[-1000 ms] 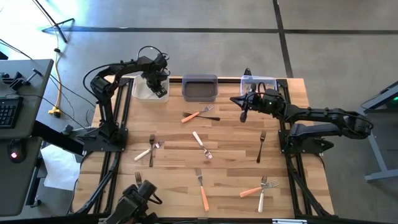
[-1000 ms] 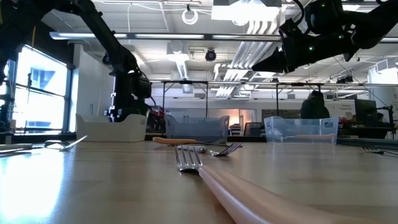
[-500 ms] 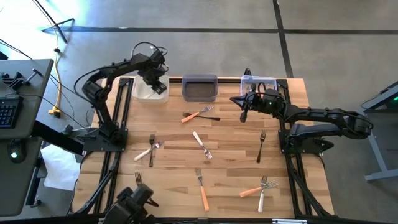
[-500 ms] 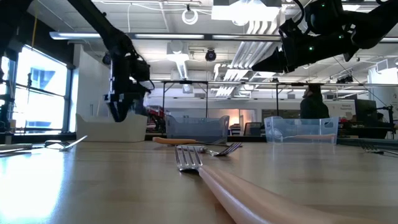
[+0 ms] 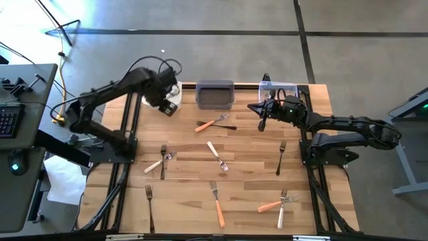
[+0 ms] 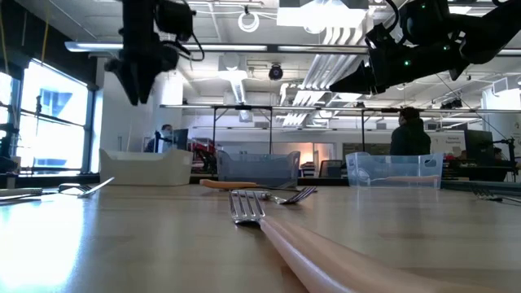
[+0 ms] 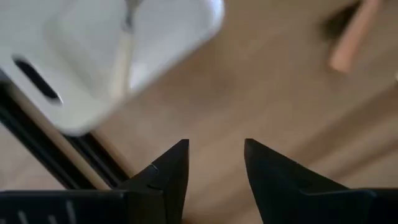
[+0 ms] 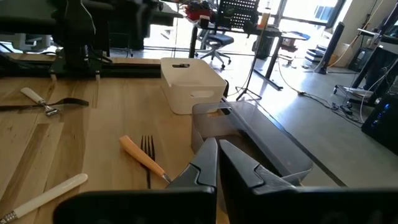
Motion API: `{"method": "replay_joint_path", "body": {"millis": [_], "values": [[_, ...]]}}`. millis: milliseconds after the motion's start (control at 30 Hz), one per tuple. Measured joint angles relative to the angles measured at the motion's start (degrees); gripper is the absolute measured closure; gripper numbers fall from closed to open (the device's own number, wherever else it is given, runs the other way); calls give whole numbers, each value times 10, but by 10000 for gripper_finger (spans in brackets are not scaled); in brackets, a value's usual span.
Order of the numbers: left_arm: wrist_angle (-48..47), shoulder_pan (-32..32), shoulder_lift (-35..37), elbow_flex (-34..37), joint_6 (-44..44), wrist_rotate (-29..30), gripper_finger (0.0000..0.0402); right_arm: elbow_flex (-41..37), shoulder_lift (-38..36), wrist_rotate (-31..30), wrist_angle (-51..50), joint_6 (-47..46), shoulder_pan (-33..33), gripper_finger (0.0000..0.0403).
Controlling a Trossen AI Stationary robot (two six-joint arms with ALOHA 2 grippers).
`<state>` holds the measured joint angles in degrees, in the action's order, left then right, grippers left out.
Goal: Sort silverware by color (type)
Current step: Put the black fork into the black bin
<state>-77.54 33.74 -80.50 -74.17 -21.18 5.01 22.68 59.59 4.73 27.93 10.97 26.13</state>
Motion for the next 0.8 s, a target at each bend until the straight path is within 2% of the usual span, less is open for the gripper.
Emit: {"method": "replay_joint_path", "body": {"millis": [200, 433, 600, 800], "values": [[-52, -120, 46, 38, -140, -4, 274, 0, 0, 0, -12, -2, 0, 402], [-43, -255, 81, 123, -309, -81, 289, 0, 0, 0, -20, -6, 0, 402], [25, -365, 104, 178, -463, -94, 314, 0, 0, 0, -20, -6, 0, 402], [160, -431, 110, 256, -608, -109, 356, 0, 0, 0, -21, -6, 0, 402]]}}
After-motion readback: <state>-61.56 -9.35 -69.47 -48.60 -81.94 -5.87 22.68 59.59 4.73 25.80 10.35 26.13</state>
